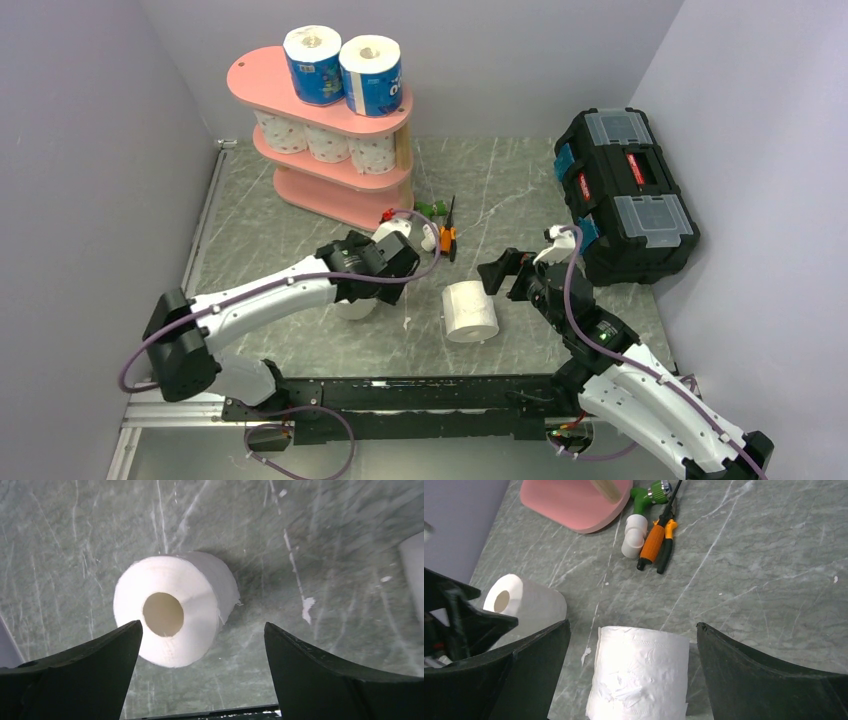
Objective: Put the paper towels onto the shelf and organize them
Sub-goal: Pick up the paper towel from the center of the board.
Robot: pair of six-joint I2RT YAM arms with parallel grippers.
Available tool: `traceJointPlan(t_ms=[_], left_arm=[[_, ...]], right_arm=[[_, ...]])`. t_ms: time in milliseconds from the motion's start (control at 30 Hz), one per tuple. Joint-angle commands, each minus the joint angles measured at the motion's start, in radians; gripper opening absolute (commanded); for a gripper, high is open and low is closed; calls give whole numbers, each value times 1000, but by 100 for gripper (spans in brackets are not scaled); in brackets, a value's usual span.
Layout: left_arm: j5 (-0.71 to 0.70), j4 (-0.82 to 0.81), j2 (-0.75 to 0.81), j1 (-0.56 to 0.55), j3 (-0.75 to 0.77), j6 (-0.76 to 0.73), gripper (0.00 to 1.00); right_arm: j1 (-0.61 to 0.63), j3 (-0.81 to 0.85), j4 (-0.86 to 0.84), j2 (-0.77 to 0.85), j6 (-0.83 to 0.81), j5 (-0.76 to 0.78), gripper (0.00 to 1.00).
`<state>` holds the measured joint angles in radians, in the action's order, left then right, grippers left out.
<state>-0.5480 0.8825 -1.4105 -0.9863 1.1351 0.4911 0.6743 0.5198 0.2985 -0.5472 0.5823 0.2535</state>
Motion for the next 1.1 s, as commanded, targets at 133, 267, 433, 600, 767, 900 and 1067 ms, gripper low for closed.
traceJointPlan(t_ms=[133, 267, 433, 600, 767, 900, 1067], left_arm=[[-108, 7, 251, 49, 32, 76, 100], [34, -80, 418, 247, -109, 128, 100], [181, -147, 601, 472, -242, 206, 99], [315, -141, 613, 628, -302, 265, 99], [398, -158, 596, 702, -365, 377, 99], [401, -173, 612, 728, -405, 494, 98], [446, -206, 635, 734, -410, 498, 99]], right_arm=[[4, 2, -4, 10, -12, 14, 99], [3, -3, -1, 23, -7, 15, 99], [3, -4, -3, 15, -2, 11, 99], [3, -3, -11, 2, 6, 7, 99], [3, -7, -6, 5, 19, 9, 99], [3, -14, 2, 30, 33, 31, 99], [3, -11, 14, 38, 37, 61, 99]])
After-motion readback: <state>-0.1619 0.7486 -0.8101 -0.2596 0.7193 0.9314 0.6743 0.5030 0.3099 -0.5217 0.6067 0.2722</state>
